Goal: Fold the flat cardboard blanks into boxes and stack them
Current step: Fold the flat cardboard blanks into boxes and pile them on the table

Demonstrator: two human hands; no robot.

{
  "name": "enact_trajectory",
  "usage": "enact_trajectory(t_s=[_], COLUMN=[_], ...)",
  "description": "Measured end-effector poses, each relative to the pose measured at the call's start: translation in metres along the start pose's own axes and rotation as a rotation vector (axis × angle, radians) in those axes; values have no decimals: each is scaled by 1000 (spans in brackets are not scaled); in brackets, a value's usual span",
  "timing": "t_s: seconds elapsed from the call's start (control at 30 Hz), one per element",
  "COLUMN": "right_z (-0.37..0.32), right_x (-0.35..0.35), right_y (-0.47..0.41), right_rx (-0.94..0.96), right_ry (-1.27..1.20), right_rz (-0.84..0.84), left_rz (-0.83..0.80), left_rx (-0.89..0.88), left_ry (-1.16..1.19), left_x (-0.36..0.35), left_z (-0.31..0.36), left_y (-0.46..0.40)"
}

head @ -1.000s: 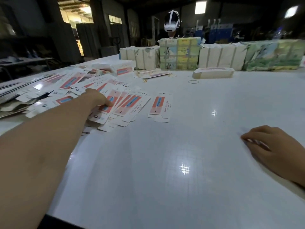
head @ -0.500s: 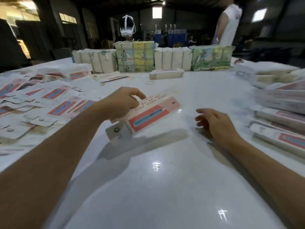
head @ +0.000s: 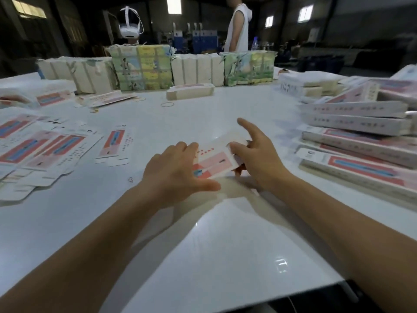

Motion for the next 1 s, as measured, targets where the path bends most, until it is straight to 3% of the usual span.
enact_trajectory(t_s=[0.07,0.17,0.3,0.4,0.53,0.6,0.9,1.0], right_z=[-8,-17,-22,-27,-14,-4,-1,-3], right_x=[0,-2,-19,-18,-15,-17,-18,-19], right_y=[2,7,16,17,11,10,19,18], right_rx=[131,333,476,455,83,-60,-33,-8], right_ry=[121,500,828,653,9,-157,16,29], right_rz=[10,-15,-102,-87,-172,-223,-464,-452], left_rz=[91,267,370,351,304,291,278,142], left_rx=[60,131,174,162,125,87,-1,16], left_ry=[30,36,-22,-49,-5,-16,42,87], left_x=[6,19,23,23,22,22,36,29], left_z=[-1,-7,-11,-10,-10,-6,-1,-7], left_y=[0,2,7,8,10,10,9,6])
Point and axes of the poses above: each hand's wrist, its own y-axis away from the middle knuckle, its own x-axis out of the back of the hand, z = x × y, the point moved 6 cm from there along -y, towards the middle knuckle, and after that the axes turned 5 degrees about x, right-handed, at the moved point
